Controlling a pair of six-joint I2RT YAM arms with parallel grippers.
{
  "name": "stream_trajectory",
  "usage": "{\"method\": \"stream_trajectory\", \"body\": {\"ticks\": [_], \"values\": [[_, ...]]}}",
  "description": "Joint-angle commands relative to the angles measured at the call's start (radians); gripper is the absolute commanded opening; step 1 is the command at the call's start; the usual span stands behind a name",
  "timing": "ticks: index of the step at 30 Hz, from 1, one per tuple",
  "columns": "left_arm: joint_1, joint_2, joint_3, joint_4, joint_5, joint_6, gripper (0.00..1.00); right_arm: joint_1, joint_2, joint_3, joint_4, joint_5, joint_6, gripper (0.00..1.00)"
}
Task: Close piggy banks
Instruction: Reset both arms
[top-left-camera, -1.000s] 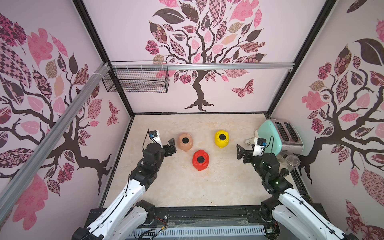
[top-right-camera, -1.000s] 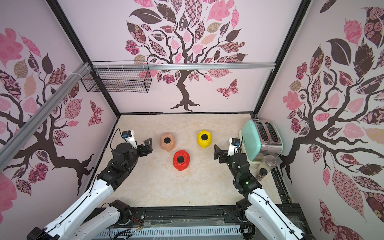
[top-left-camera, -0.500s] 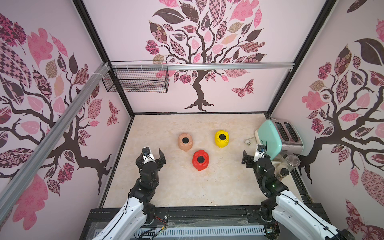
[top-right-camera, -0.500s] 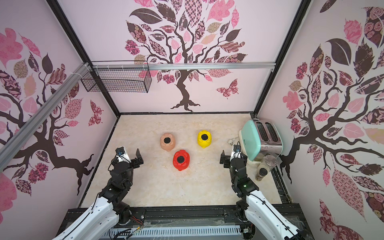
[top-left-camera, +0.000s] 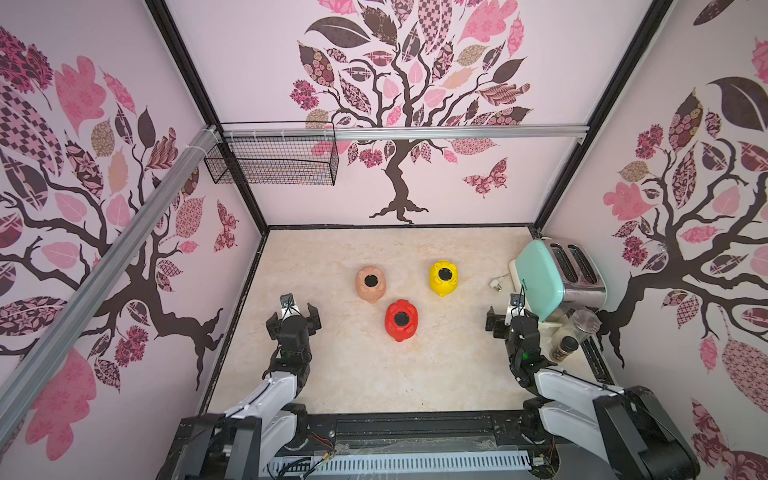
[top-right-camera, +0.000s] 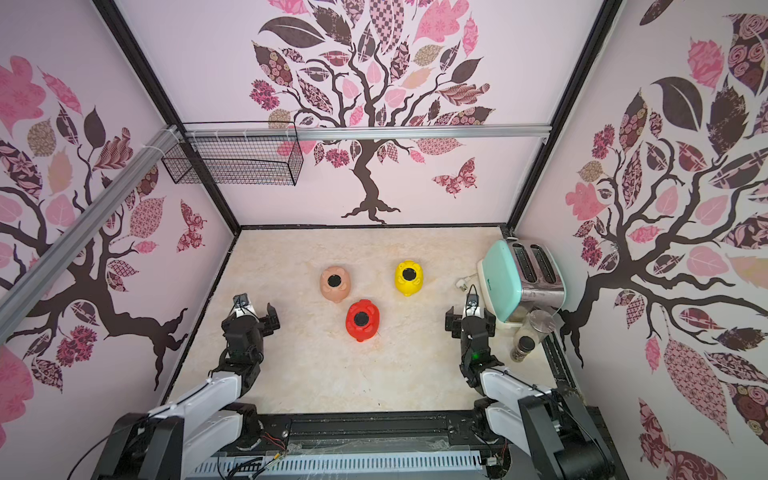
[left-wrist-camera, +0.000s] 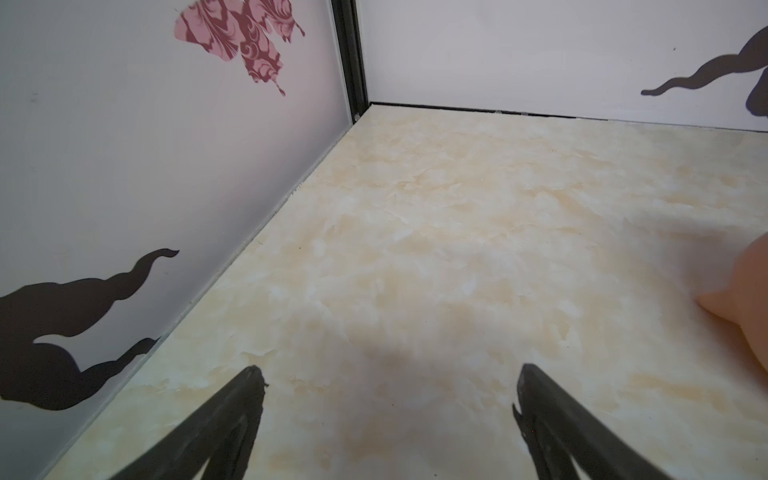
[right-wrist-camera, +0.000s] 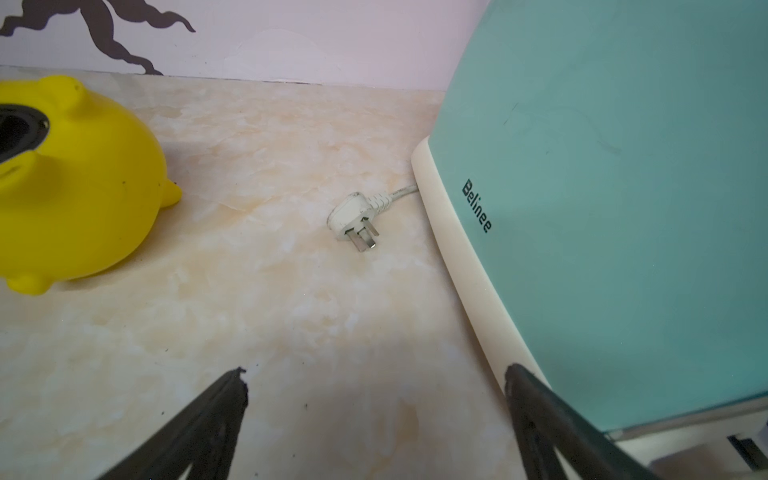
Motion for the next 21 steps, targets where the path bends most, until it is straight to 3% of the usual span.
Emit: {"method": "stream_trajectory", "body": {"ticks": [1, 4, 6, 8, 10, 13, 15, 17, 21], "values": [[0.035, 0.098, 0.042, 0.191, 0.115, -0.010, 0.97, -0.040, 0.086, 0.025, 0.277, -0.072, -0.025, 1.00], [0.042, 0.207, 0.085, 0.262, 0.138, 0.009, 0.97, -0.061, 0.193, 0.058, 0.375, -0.101, -0.009, 1.00], [0.043, 0.273, 0.098, 0.318, 0.140, 0.030, 0.97, -0.115, 0.255, 0.064, 0.426, -0.236, 0.029, 1.00], [0.054, 0.360, 0.104, 0.395, 0.139, 0.021, 0.98, -0.122, 0.363, 0.049, 0.545, -0.219, 0.047, 1.00], [0.075, 0.403, 0.133, 0.366, 0.184, 0.014, 0.98, -0.122, 0.462, 0.038, 0.714, -0.218, 0.035, 1.00], [0.077, 0.466, 0.183, 0.355, 0.243, 0.042, 0.98, -0.123, 0.376, 0.128, 0.398, -0.238, 0.037, 1.00], [0.088, 0.440, 0.207, 0.258, 0.270, 0.032, 0.98, -0.123, 0.423, 0.178, 0.373, -0.238, 0.041, 0.99], [0.090, 0.462, 0.198, 0.320, 0.274, 0.034, 0.98, -0.152, 0.408, 0.210, 0.280, -0.284, 0.061, 1.00], [0.087, 0.443, 0.190, 0.306, 0.273, 0.043, 0.98, -0.153, 0.406, 0.200, 0.299, -0.282, 0.057, 1.00]]}}
